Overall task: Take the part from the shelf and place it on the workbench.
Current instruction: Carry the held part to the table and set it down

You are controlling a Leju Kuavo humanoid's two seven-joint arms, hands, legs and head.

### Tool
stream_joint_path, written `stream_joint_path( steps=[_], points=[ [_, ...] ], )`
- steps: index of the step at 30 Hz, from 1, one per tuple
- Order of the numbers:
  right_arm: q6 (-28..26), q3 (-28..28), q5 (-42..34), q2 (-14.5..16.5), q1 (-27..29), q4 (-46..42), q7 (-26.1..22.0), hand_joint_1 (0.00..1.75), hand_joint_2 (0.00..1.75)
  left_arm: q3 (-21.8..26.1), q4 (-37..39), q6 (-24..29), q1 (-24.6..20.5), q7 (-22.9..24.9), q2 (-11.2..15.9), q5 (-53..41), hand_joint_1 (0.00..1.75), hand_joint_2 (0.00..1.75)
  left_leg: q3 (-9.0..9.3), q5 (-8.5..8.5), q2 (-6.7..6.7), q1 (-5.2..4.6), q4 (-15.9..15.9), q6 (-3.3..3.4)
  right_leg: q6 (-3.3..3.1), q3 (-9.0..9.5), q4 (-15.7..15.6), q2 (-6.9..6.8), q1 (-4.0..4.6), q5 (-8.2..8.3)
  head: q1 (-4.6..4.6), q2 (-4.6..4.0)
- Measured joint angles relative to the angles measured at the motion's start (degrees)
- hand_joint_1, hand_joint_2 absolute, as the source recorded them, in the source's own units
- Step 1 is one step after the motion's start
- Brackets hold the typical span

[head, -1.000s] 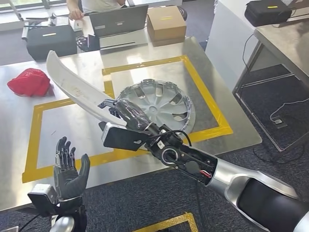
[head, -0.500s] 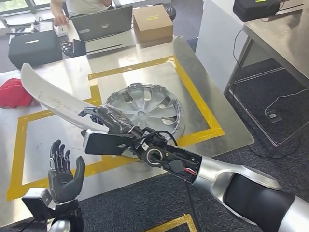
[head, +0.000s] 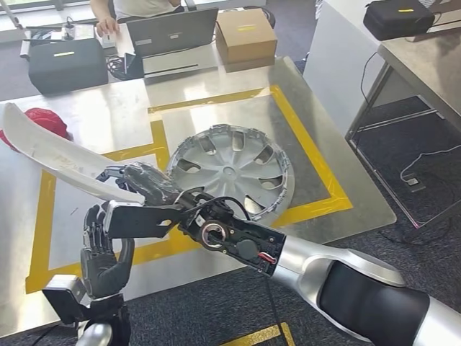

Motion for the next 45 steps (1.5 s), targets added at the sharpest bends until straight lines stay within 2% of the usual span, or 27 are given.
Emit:
stream_joint_path(
  steps=[4,17,26,35,39,43,45],
  points=[
    [-0.11,0.24,0.24,1.8,-0.86,2.94,-0.74,1.75,1.75,0.0,1.07,-0.8,-0.05,-0.6,-0.45,0.28,0.0,1.75,0.02,0.05,0.02,0.0,-0.01,0.14,0.28,0.0,-0.05,0.0,-0.01,0.07,-0.08,0.0],
    [-0.87,0.2,0.64,6.82,-6.05,15.37,-3.14,1.75,1.75,-0.13,4.4,-4.57,-1.94,-1.77,-2.93,2.6,0.0,1.75,0.33,0.14,0.12,0.11,-0.19,0.11,0.28,0.13,-0.04,0.0,0.08,0.1,-0.42,0.0],
    [-1.9,0.15,-0.07,8.02,-9.58,22.63,-2.77,1.75,1.75,-0.48,7.23,-8.71,-4.37,-1.82,-5.1,3.62,0.0,1.75,0.43,0.14,0.17,0.13,-0.22,0.1,0.28,0.2,-0.04,0.03,0.08,0.1,-0.48,0.0],
    [-1.98,0.28,0.18,8.72,-10.17,25.89,-1.02,1.75,1.75,-0.48,10.4,-12.54,-4.87,-1.9,-6.8,4.57,0.0,1.75,0.45,0.14,0.19,0.12,-0.23,0.1,0.28,0.21,-0.04,0.05,0.08,0.09,-0.51,0.0],
    [-1.99,0.58,0.14,9.02,-10.19,26.35,0.22,0.0,0.0,-0.49,10.92,-12.58,-4.84,-1.91,-7.16,4.23,0.0,1.75,0.46,0.14,0.19,0.12,-0.26,0.1,0.28,0.22,-0.04,0.06,0.09,0.09,-0.5,0.0],
    [-2.1,1.09,-0.21,9.19,-10.23,26.58,0.75,0.0,0.0,-0.5,11.08,-12.65,-4.76,-1.91,-7.46,3.48,0.0,1.75,0.48,0.14,0.19,0.12,-0.27,0.1,0.28,0.23,-0.04,0.05,0.09,0.09,-0.5,0.0],
    [-2.23,1.37,-0.56,9.24,-10.29,26.69,0.81,0.0,0.0,-0.5,11.16,-12.96,-4.73,-1.91,-7.6,3.7,0.0,0.87,0.49,0.14,0.19,0.12,-0.27,0.1,0.28,0.24,-0.04,0.05,0.09,0.09,-0.49,0.0]
  ],
)
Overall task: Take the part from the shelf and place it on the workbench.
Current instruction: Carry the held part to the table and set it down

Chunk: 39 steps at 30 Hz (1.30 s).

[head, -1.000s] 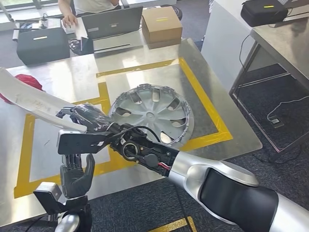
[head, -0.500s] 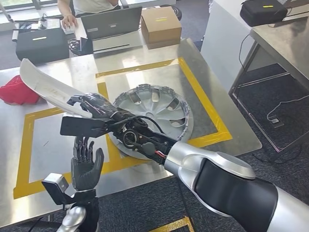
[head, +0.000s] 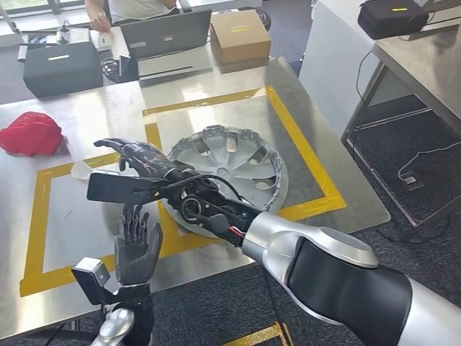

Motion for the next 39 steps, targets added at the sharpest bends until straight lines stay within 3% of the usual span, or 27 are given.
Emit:
stream_joint_path(
  steps=[2,18,26,39],
  points=[
    [-0.16,0.26,-0.33,0.04,-0.08,0.14,0.03,0.0,0.0,0.0,0.06,-0.1,0.0,0.0,-0.05,-0.08,0.0,0.0,0.01,0.0,0.0,0.0,0.0,0.0,0.0,0.0,0.0,0.0,0.0,0.0,-0.01,0.0],
    [-1.04,1.19,-0.85,0.25,-0.17,1.74,-0.25,0.0,0.0,-1.07,0.44,0.03,0.01,0.0,-0.53,-0.83,0.0,0.0,0.04,0.0,0.0,0.0,-0.01,0.0,0.0,0.02,0.0,0.0,0.0,0.0,-0.08,0.0],
    [-1.94,-0.18,-4.77,0.24,0.11,1.3,-2.65,0.0,0.0,-1.38,0.61,2.18,0.01,0.0,-0.46,0.28,0.0,0.0,0.07,0.0,0.02,0.0,-0.02,0.0,0.0,0.02,0.0,0.01,0.0,0.0,-0.07,0.0],
    [-4.03,-5.13,-8.28,-5.12,7.0,-16.63,-0.93,0.0,0.0,-1.38,-0.01,9.05,1.39,0.02,1.29,-0.88,0.0,0.0,0.19,0.0,0.1,0.0,-0.1,0.0,0.0,0.06,-0.01,0.08,-0.01,0.0,-0.07,0.0]
  ],
)
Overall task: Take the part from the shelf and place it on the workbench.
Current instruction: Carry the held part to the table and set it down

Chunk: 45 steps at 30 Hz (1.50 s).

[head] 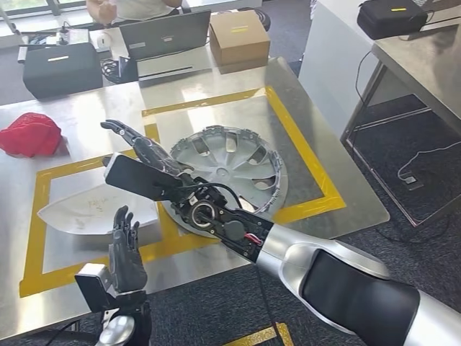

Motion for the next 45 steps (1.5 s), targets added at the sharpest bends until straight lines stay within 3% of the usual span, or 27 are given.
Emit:
stream_joint_path(
  steps=[5,12,18,25,31,40,43,45],
  points=[
    [-1.85,-1.78,-0.39,-3.6,3.13,-8.85,0.84,0.0,0.0,0.05,-1.33,3.15,1.54,-0.02,1.07,-1.25,0.0,0.0,0.04,0.0,0.01,0.0,-0.01,0.0,0.0,0.02,-0.01,0.0,0.0,0.0,-0.02,0.0],
    [-5.87,-4.59,1.3,-11.0,9.21,-22.3,3.01,0.0,0.0,0.28,-4.31,7.32,4.04,-0.05,2.56,-6.07,0.0,0.0,0.1,-0.01,0.0,0.0,-0.01,0.01,0.0,0.08,-0.03,0.0,-0.08,0.0,-0.01,0.0],
    [-8.72,-7.66,3.9,-17.92,15.97,-33.44,5.48,0.0,0.0,0.31,-7.23,8.87,5.0,0.29,4.05,-6.4,0.0,0.0,0.13,-0.02,0.0,-0.01,-0.02,0.01,0.01,0.11,-0.05,0.01,-0.11,0.0,0.03,0.0],
    [-11.31,-11.26,3.88,-23.7,23.52,-42.43,6.9,0.0,0.0,0.31,-9.86,9.47,5.17,2.19,5.31,-6.88,0.0,0.0,0.17,-0.02,-0.01,-0.01,-0.06,0.01,0.01,0.13,-0.06,0.01,-0.11,0.0,-0.04,0.0],
    [-14.07,-13.39,4.82,-26.8,28.84,-47.62,6.98,0.0,0.0,0.31,-11.33,9.25,5.16,2.78,5.68,-8.47,0.0,0.0,0.17,-0.02,-0.01,-0.01,-0.1,0.01,0.01,0.13,-0.06,0.01,-0.11,-0.01,-0.04,0.0],
    [-15.14,-15.55,5.05,-28.78,34.43,-52.78,6.83,0.0,0.0,0.31,-12.74,8.99,5.02,3.47,5.92,-9.25,0.0,0.0,0.17,-0.02,-0.01,-0.02,-0.14,0.01,0.01,0.13,-0.06,0.01,-0.1,-0.01,-0.04,0.0],
    [-14.37,-16.26,4.88,-28.85,35.5,-53.62,6.14,0.0,0.0,0.31,-13.22,9.4,4.96,3.66,5.96,-9.28,0.0,0.0,0.81,0.19,0.07,-0.09,-1.12,0.89,0.67,0.61,-0.85,-0.01,-0.28,0.22,-0.18,0.0],
    [-13.73,-16.82,4.78,-28.86,35.97,-54.01,5.65,0.0,0.0,0.31,-13.5,9.63,4.79,3.9,5.96,-9.29,0.0,0.0,2.3,1.04,0.26,0.27,-3.36,1.46,1.2,0.48,0.29,-0.07,-0.26,-0.87,-0.05,0.0]
  ],
)
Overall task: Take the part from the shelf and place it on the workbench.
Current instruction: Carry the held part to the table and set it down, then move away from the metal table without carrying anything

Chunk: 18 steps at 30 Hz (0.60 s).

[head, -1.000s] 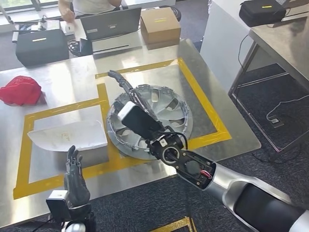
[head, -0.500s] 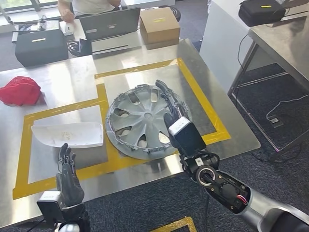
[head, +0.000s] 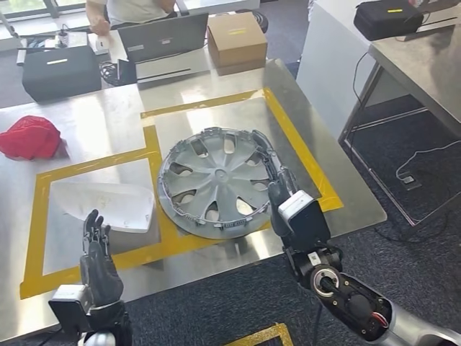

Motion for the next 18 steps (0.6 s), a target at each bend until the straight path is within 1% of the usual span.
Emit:
stream_joint_path(
  steps=[1,3,4,5,6,7,8,9,10,11,12,13,14,15,16,17,18],
  points=[
    [0.37,-0.28,-0.07,-0.01,0.19,-0.1,-0.21,0.0,0.0,0.0,-0.07,0.12,-0.12,0.14,-0.01,0.01,0.0,0.0,0.64,0.41,0.12,0.25,-0.9,0.05,0.19,-0.97,2.48,-0.04,-0.04,-1.53,0.22,0.0],
    [1.05,-0.76,-0.23,-0.02,0.66,-0.14,-0.54,0.0,0.0,0.0,-0.07,0.37,-0.29,0.37,-0.01,0.04,0.0,0.0,0.97,0.64,0.23,0.3,-1.26,0.09,0.79,-4.43,9.98,-0.07,-0.47,-5.36,0.73,0.0],
    [1.3,-0.98,-0.3,-0.02,0.97,-0.14,-0.62,0.0,0.0,0.0,-0.07,0.45,-0.28,0.4,-0.01,0.04,0.0,0.0,0.89,0.64,0.22,0.39,-1.16,-0.01,1.15,-5.87,12.97,-0.09,-0.82,-6.43,0.88,0.0],
    [1.46,-1.19,-0.33,-0.03,1.25,-0.14,-0.67,0.0,0.0,0.0,-0.07,0.49,-0.23,0.42,-0.01,0.04,0.0,0.0,0.76,0.59,0.21,0.57,-0.97,-0.21,1.58,-6.39,14.01,-0.13,-1.23,-6.36,1.01,0.0],
    [1.57,-1.38,-0.37,-0.03,1.42,-0.14,-0.68,0.0,0.0,0.0,-0.07,0.52,-0.2,0.43,-0.01,0.04,0.0,0.0,0.58,0.48,0.19,0.85,-0.61,-0.53,2.07,-5.75,12.71,-0.19,-1.67,-5.14,1.12,0.0],
    [1.64,-1.56,-0.38,-0.03,1.48,-0.15,-0.7,0.0,0.0,0.0,-0.07,0.53,-0.19,0.43,-0.02,0.04,0.0,0.0,0.33,0.26,0.17,1.24,-0.01,-1.02,2.67,-4.0,9.26,-0.28,-2.18,-3.08,1.23,0.0],
    [1.68,-1.75,-0.38,-0.03,1.5,-0.14,-0.71,0.0,0.0,0.0,-0.07,0.54,-0.2,0.43,-0.03,0.04,0.0,0.0,-0.01,-0.04,0.13,1.54,0.81,-1.64,3.37,-2.06,5.36,-0.28,-2.59,-1.4,1.4,0.0],
    [1.7,-1.92,-0.39,-0.03,1.57,-0.19,-0.73,0.0,0.0,0.0,-0.08,0.52,-0.23,0.43,-0.03,0.05,0.0,0.0,-0.4,-0.35,0.04,1.7,1.75,-2.26,3.6,-0.62,2.29,-0.06,-2.85,-0.07,1.74,0.0],
    [1.7,-2.08,-0.42,-0.03,1.69,-0.29,-0.74,0.0,0.0,0.0,-0.09,0.47,-0.28,0.4,-0.04,0.04,0.0,0.0,-0.76,-0.5,-0.07,1.72,2.43,-2.84,3.41,0.11,0.63,0.18,-2.93,0.57,1.96,0.0],
    [1.7,-2.24,-0.45,-0.03,1.85,-0.37,-0.77,0.0,0.0,0.0,-0.1,0.32,-0.33,0.37,-0.04,0.04,0.0,0.0,-1.04,-0.46,-0.17,1.63,2.83,-3.31,2.91,-0.02,0.45,0.45,-2.81,0.61,1.94,0.0],
    [1.7,-2.38,-0.49,-0.04,2.02,-0.47,-0.8,0.0,0.0,-0.01,-0.11,0.16,-0.36,0.34,-0.04,0.05,0.0,0.0,-1.18,-0.23,-0.24,1.63,2.81,-3.67,2.09,-0.42,0.81,0.64,-2.65,0.86,1.81,0.0],
    [1.72,-2.51,-0.52,-0.04,2.14,-0.51,-0.83,0.0,0.0,-0.01,-0.11,-0.01,-0.39,0.32,-0.05,0.07,0.0,0.0,-1.27,0.11,-0.25,1.72,2.6,-3.98,1.45,-0.77,1.08,0.62,-2.54,1.03,1.45,0.0],
    [1.73,-2.62,-0.54,-0.05,2.2,-0.54,-0.85,0.0,0.0,-0.01,-0.1,-0.15,-0.4,0.33,-0.05,0.11,0.0,0.0,-1.53,-0.01,-0.17,1.86,2.78,-4.2,0.89,-1.11,1.11,0.56,-2.48,1.32,1.07,0.0],
    [1.75,-2.69,-0.56,-0.05,2.26,-0.6,-0.86,0.0,0.0,-0.01,-0.08,-0.26,-0.43,0.33,-0.05,0.15,0.0,0.0,-2.15,-1.06,-0.04,1.91,3.95,-4.31,0.35,-1.51,1.11,0.49,-2.42,1.67,0.73,0.0],
    [1.77,-2.75,-0.57,-0.05,2.3,-0.67,-0.89,0.0,0.0,0.0,-0.06,-0.4,-0.51,0.34,-0.05,0.19,0.0,0.0,-3.27,-3.1,0.07,1.9,6.58,-4.29,-0.14,-1.98,1.07,0.39,-2.36,2.05,0.3,0.0],
    [1.78,-2.83,-0.6,-0.05,2.38,-0.75,-0.91,0.0,0.0,0.0,-0.02,-0.56,-0.61,0.34,-0.05,0.2,0.0,0.0,-4.79,-5.87,0.18,1.77,10.49,-4.18,-0.53,-2.46,1.04,0.27,-2.23,2.42,-0.18,0.0],
    [1.79,-2.92,-0.65,-0.05,2.52,-0.8,-0.93,0.0,0.0,0.0,0.02,-0.74,-0.71,0.33,-0.05,0.21,0.0,0.0,-6.39,-8.72,0.21,1.58,15.05,-4.04,-0.76,-2.99,1.04,0.17,-2.03,2.78,-0.58,0.0]
  ],
)
